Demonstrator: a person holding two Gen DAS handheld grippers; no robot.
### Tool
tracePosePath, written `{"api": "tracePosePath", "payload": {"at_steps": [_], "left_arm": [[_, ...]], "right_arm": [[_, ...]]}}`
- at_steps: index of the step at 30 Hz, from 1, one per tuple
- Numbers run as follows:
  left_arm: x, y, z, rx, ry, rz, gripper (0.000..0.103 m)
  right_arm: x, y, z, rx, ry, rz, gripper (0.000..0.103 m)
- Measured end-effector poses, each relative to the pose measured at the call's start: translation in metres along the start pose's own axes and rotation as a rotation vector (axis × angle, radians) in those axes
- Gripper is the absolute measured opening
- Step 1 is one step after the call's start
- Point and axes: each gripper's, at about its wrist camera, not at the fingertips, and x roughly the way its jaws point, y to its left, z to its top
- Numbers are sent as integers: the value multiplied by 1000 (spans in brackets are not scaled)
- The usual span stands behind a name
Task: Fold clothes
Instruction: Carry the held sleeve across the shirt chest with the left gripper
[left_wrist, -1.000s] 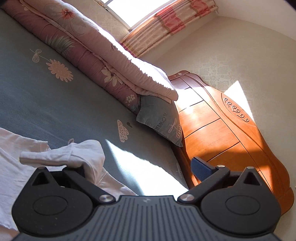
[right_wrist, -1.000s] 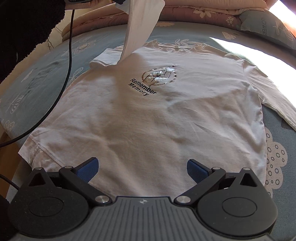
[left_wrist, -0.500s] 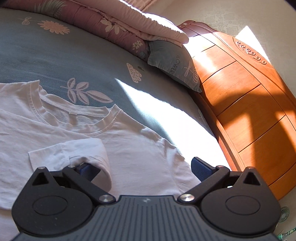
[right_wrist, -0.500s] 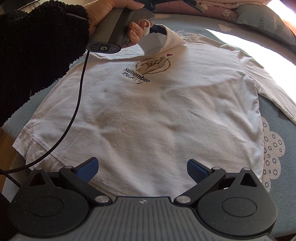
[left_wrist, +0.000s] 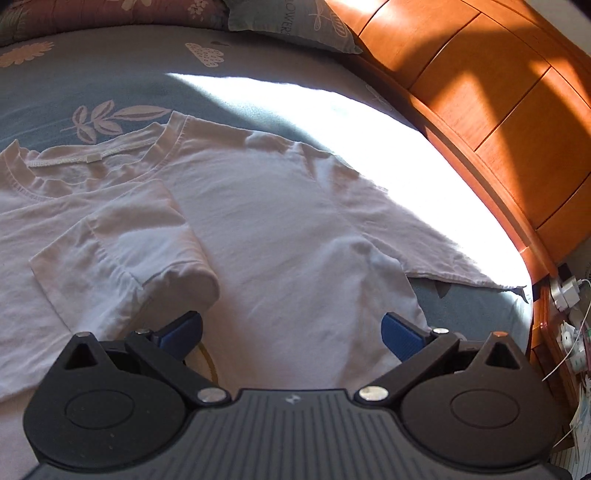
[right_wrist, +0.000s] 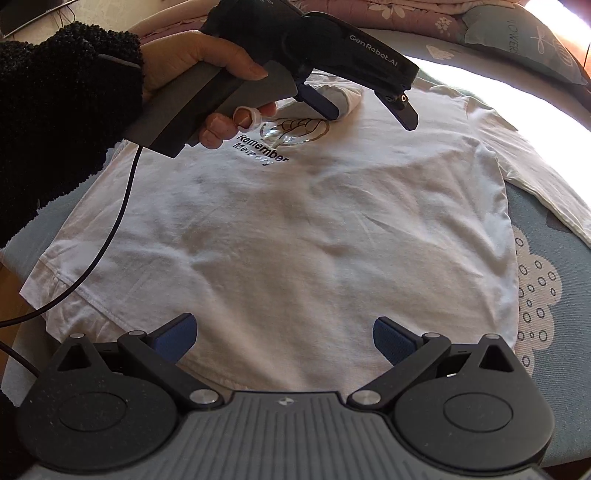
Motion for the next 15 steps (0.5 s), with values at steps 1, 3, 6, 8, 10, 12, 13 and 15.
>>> {"api": "tracePosePath", "payload": {"at_steps": [1, 3, 6, 8, 10, 12, 13, 15], "left_arm": [[-7, 7, -3, -49, -5, -44, 102], [-23, 20, -8, -124, -25, -118, 102], [-46, 37, -12, -200, -76, -184, 102], [-59, 50, -11, -250, -116, -190, 102], [-65, 67, -5, -315, -161, -143, 102], [-61, 82, 0, -369, -185, -94, 102], [-57, 89, 2, -394, -192, -68, 102], [-47, 100, 6, -438, -181, -28, 102]], "right_arm": [[0, 0, 0, 2, -1, 0, 103], [0, -1, 0, 4, -1, 1, 103], [1, -2, 0, 8, -2, 7, 103], [3, -3, 1, 12, 0, 10, 103], [6, -3, 2, 14, 4, 7, 103], [7, -2, 3, 16, 6, 2, 103], [8, -2, 3, 17, 6, 1, 103], [7, -3, 4, 19, 6, 5, 103]]}}
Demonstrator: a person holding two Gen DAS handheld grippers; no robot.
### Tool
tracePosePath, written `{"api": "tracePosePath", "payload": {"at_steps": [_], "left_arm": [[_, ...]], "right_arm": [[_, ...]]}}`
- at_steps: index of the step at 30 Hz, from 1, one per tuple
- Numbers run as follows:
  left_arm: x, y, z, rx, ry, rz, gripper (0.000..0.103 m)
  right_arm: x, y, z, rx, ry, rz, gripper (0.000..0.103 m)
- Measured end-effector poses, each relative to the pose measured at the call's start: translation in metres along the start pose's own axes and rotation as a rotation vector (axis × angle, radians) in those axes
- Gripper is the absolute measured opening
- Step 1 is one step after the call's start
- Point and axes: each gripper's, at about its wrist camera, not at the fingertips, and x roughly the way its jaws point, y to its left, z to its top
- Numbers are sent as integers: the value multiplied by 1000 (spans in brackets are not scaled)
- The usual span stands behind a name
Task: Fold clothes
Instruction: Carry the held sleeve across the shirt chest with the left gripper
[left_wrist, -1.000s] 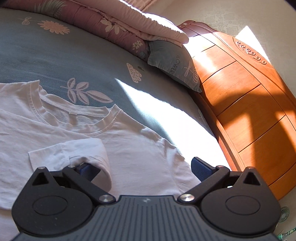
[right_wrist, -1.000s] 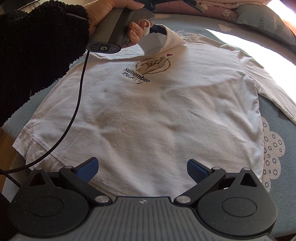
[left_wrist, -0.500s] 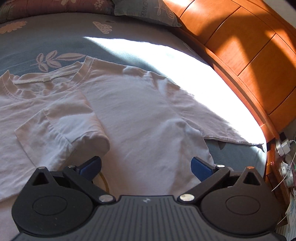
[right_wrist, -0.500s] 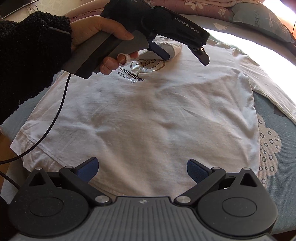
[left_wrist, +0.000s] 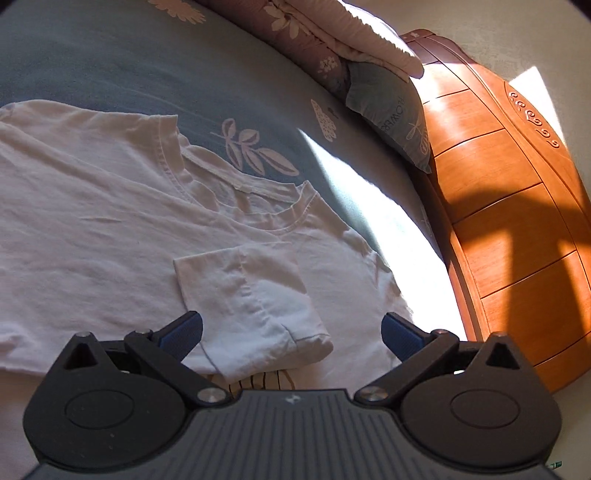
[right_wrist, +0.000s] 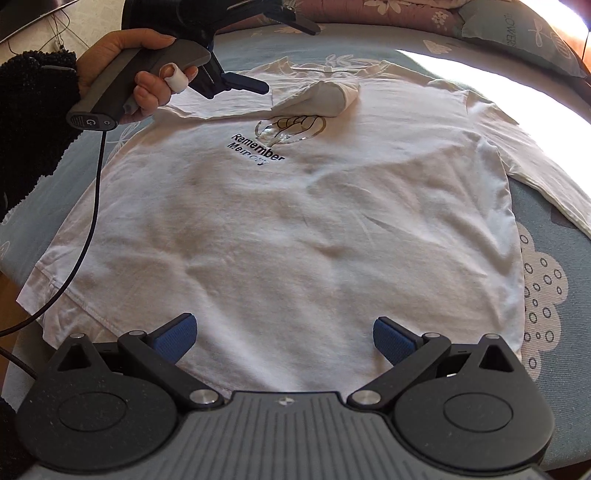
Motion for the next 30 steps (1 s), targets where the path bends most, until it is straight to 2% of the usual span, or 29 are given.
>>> {"api": "tracePosePath", "payload": {"at_steps": [2, 4, 11, 14, 17, 19, 22, 26, 30], "left_arm": [[14, 7, 3, -35, 31, 33, 102], [23, 4, 3, -38, 31, 23, 102], [65, -44, 13, -14, 78, -113, 102], [82, -79, 10, 37, 112, -183, 102], [80, -107, 3, 113, 131, -243, 102], [71, -112, -1, 128, 134, -264, 102], [47, -103, -8, 108, 132, -264, 102], [23, -71, -18, 43, 151, -254, 102], [29, -44, -20, -19, 145, -175, 102]], "right_arm": [[0, -2, 1, 3, 1, -9, 103], [2, -4, 1, 6, 5, -27, 103], [6, -4, 1, -4, 16, -54, 103], [5, -6, 1, 1, 19, -57, 103], [4, -8, 1, 10, 21, -66, 103], [4, -10, 1, 17, 19, -69, 103], [4, -11, 1, 27, 13, -68, 103], [6, -10, 1, 22, 5, -60, 103], [7, -9, 1, 19, -2, -58, 103]]}}
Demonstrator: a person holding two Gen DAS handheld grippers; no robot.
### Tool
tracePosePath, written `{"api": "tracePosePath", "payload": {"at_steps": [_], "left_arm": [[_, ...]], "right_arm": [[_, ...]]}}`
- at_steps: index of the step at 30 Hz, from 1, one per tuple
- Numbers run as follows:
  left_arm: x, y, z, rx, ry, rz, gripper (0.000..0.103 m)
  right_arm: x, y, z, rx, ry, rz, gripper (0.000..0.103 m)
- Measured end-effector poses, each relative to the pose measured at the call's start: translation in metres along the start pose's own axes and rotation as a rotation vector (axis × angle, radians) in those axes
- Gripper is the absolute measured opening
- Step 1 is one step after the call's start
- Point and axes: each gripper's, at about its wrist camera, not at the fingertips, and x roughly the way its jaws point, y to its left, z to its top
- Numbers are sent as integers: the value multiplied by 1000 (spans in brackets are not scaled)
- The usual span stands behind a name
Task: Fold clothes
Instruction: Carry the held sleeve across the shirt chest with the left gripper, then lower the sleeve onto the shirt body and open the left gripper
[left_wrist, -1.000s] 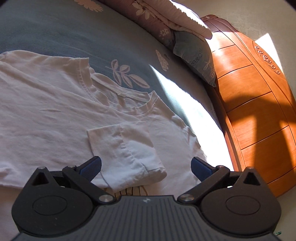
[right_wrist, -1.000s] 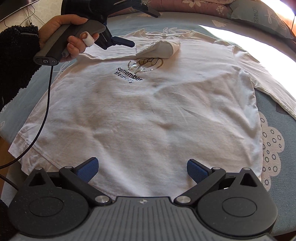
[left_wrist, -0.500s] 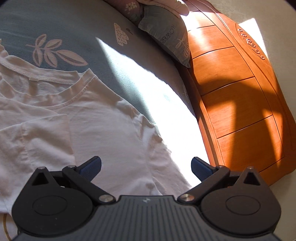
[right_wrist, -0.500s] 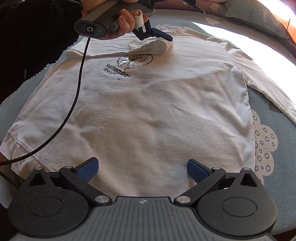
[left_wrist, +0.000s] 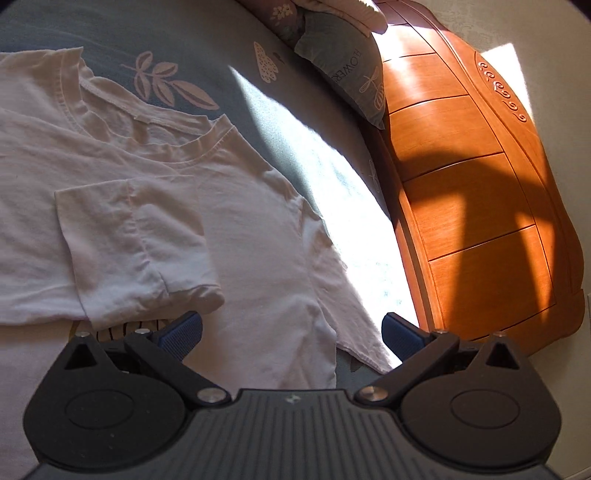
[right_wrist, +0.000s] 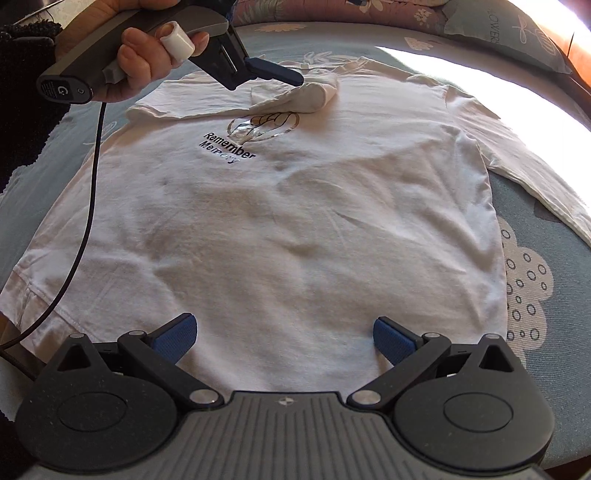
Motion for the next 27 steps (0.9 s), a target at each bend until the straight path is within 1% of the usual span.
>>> {"api": "tracePosePath", "payload": {"at_steps": [2, 5, 6, 8, 9, 12, 14, 16, 19, 24, 27], "left_arm": [[6, 12, 2, -50, -45, 43, 102], [9, 15, 5, -53, -137, 59, 102], [10, 13, 5, -49, -162, 61, 102], [15, 2, 6, -6, -205, 67, 102], [19, -4, 8, 20, -208, 67, 102], [37, -20, 9, 60, -191, 47, 102], [56, -31, 7, 69, -151, 12, 102], [73, -40, 0, 82, -92, -35, 102], [85, -54, -14, 132, -25, -70, 102], [43, -61, -18, 222, -65, -85, 102], [0, -47, -4, 198, -140, -22, 102]], "right_arm": [[0, -1, 0, 7, -1, 2, 103], [-2, -3, 0, 13, 0, -3, 103], [-2, -4, -1, 15, 1, -5, 103], [-3, -5, -1, 20, 2, -8, 103], [-2, -6, -1, 21, 3, -8, 103], [-1, -6, -1, 20, 4, -10, 103], [-1, -6, -1, 12, 4, -11, 103], [-1, -7, -2, 10, 3, -8, 103], [-1, -8, -2, 14, 3, -7, 103], [-1, -10, -2, 19, 0, -3, 103], [0, -9, -2, 18, -3, -5, 103]]}}
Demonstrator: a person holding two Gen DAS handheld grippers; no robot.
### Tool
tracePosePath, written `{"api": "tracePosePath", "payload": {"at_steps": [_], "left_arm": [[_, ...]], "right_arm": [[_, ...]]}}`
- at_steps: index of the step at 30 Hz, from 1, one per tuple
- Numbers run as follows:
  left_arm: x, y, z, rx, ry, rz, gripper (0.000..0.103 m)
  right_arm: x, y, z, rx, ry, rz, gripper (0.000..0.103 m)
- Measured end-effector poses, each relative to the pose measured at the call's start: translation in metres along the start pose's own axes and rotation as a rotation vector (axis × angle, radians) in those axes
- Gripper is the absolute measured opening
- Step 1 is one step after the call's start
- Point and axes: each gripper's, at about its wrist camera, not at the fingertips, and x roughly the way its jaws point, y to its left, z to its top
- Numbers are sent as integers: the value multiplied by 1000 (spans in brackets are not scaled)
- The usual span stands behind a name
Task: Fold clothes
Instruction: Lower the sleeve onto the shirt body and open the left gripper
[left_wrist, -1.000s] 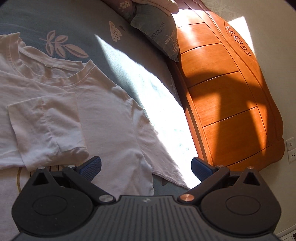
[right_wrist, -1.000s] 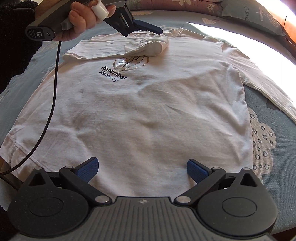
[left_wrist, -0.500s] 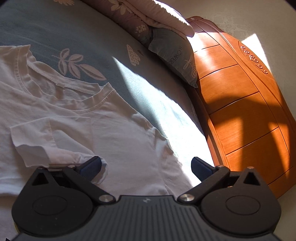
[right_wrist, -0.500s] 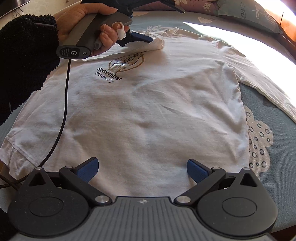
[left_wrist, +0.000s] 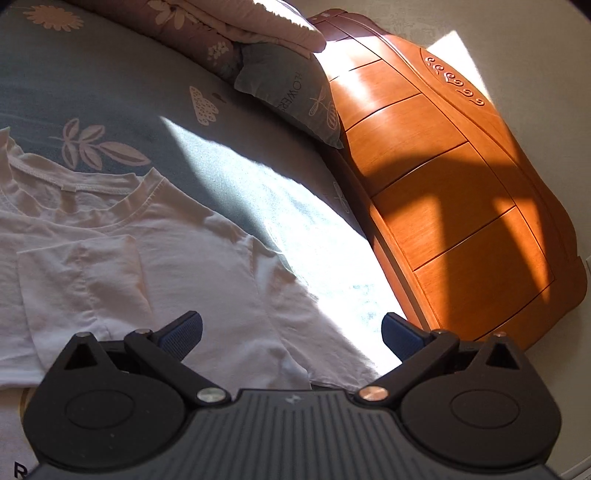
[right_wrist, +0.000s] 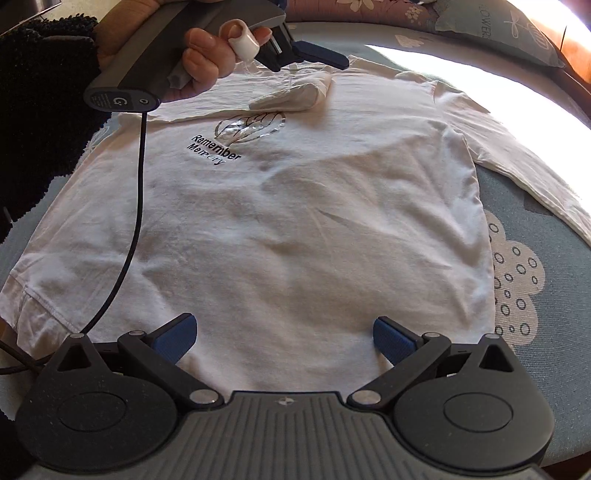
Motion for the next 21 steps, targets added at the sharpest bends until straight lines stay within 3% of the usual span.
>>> {"api": "tracePosePath", "payload": {"at_steps": [4, 9, 14, 21], "left_arm": [[-38, 36, 16, -78, -52, 136, 102], [-34, 81, 9, -204, -29, 240, 102], [-12, 99, 4, -315, -23, 183, 102], [30, 63, 21, -302, -3, 43, 102]], "right_arm": [[1, 0, 2, -3, -2, -1, 103], [1, 0, 3, 6, -1, -2, 103], [0, 2, 3, 3, 7, -10, 103], [0, 1, 4, 4, 13, -21, 103]]}}
